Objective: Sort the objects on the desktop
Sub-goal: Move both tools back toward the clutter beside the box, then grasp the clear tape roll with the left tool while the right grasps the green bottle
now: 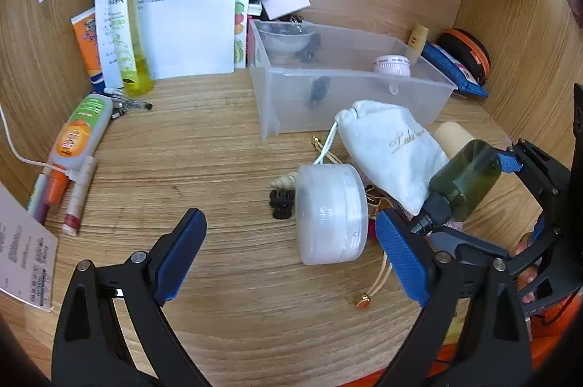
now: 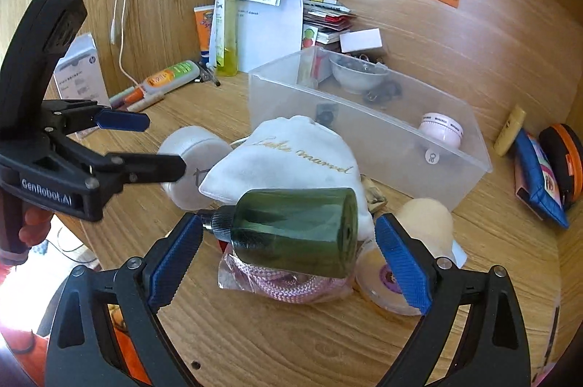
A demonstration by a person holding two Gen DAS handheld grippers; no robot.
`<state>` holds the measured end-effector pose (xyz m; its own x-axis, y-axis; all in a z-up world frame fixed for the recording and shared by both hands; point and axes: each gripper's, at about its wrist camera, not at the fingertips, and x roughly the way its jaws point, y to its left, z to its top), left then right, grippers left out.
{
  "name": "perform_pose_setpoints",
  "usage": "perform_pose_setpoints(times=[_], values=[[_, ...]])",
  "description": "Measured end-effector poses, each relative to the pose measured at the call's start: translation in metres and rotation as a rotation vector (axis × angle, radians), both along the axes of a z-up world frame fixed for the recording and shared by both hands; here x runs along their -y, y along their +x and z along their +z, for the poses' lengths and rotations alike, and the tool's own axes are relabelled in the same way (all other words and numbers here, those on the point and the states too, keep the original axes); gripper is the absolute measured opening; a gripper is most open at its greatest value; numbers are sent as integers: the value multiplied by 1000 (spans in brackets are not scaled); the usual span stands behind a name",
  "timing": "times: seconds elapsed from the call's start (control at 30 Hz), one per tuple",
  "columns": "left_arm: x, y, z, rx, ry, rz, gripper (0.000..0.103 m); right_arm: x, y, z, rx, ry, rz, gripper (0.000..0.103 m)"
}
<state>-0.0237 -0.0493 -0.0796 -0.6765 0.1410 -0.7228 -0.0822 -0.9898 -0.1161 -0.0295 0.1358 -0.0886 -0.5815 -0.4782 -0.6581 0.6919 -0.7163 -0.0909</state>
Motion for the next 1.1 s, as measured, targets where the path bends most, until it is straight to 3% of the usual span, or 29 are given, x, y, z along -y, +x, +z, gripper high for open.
perform_pose_setpoints(times=[0.07, 0.13, 0.2, 0.27, 0.4, 0.57, 0.73, 0.9, 0.97, 1.1], values=[[-2, -2, -3, -5, -7, 6, 95, 2, 0, -3, -13, 15, 2, 91], [-2, -4, -5, -12, -7, 11, 95, 4, -1, -4, -15, 25, 9, 81], [-1, -5, -5, -17, 2, 15, 95, 5, -4, -6, 13, 20, 33, 62], [0, -6, -5, -24, 9, 15, 95, 5, -6, -7, 38, 15, 45, 53], [1, -8, -7, -23, 20, 9, 81, 3, -5, -6, 36, 10, 50, 53], [-2, -12, -15, -4, 26, -1, 74, -4, -1, 3, 34, -22, 60, 52], [-7, -15, -20, -2, 31, -7, 51, -13, -2, 11, 31, -40, 54, 44], [-7, -16, -20, -19, 33, 13, 40, -20, -4, 16, 30, -58, 39, 42], [-7, -16, -19, -28, 29, 17, 29, -24, -6, 17, 35, -70, 37, 42], [-2, -16, -15, -47, 29, 48, 29, -28, -11, 21, 34, -84, 22, 41]])
